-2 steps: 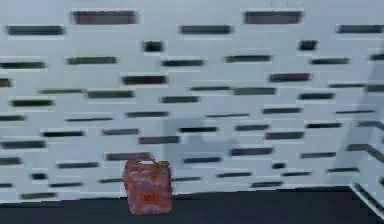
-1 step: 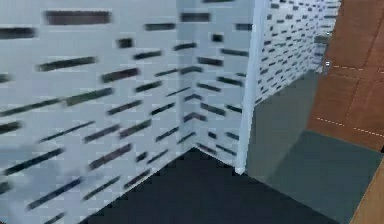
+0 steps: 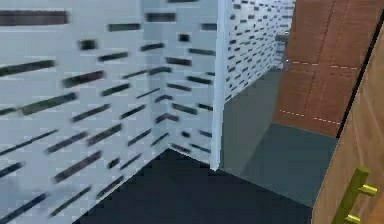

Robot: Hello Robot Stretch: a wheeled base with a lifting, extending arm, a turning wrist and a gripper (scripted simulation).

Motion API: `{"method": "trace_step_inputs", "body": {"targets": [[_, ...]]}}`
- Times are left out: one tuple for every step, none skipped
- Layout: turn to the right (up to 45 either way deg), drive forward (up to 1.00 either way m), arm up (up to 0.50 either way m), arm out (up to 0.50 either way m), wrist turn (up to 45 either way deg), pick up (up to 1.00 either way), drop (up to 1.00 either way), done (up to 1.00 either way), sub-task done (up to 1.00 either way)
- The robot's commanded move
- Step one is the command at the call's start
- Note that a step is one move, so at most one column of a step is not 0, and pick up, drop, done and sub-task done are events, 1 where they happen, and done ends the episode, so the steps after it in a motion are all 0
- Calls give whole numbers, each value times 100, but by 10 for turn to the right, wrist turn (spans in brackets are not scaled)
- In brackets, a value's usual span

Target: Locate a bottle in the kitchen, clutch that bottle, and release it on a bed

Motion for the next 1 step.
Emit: {"method": "trace_step_inputs", "body": {"targets": [[30, 0, 0, 0, 0, 0, 0, 0, 0]]}}
